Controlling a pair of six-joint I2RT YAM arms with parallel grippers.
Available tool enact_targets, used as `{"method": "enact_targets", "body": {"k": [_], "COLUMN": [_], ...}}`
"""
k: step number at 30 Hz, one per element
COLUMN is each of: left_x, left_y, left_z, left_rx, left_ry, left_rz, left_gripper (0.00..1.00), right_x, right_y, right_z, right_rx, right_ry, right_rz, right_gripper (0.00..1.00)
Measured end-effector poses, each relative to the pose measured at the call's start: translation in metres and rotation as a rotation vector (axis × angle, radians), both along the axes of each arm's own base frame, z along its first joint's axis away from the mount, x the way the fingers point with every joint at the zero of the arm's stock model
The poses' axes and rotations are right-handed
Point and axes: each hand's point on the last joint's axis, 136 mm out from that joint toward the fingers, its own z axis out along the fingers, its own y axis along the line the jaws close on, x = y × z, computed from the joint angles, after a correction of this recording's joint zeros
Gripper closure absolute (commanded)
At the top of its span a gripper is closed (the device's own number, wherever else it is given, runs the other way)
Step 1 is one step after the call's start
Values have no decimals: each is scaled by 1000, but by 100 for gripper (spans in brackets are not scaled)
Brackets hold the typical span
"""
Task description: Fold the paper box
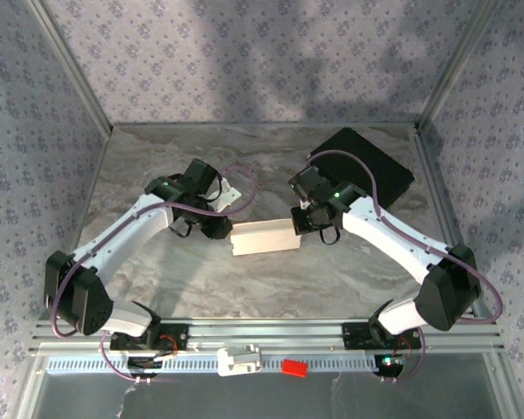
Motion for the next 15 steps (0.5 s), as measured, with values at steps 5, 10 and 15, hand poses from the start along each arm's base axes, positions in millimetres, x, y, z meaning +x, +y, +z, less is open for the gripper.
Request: {"method": "enact_targets", "body": {"k": [5, 10, 15], "left_x": [-1, -1, -1], "left_y": [-2, -3, -2], "left_z": [-3, -3, -3], "left_rx": [-7, -8, -7], "left_ry": [21, 20, 20], "left_rz": [-6, -10, -9], "left_gripper": [71, 73, 74], "right_x": [0, 0, 0], "right_y": [0, 0, 0], "right_z": [0, 0, 0], "right_rx": [0, 0, 0], "right_ry": [0, 0, 0], "right_rz": [0, 0, 0], "right_gripper": [100, 100, 100]}}
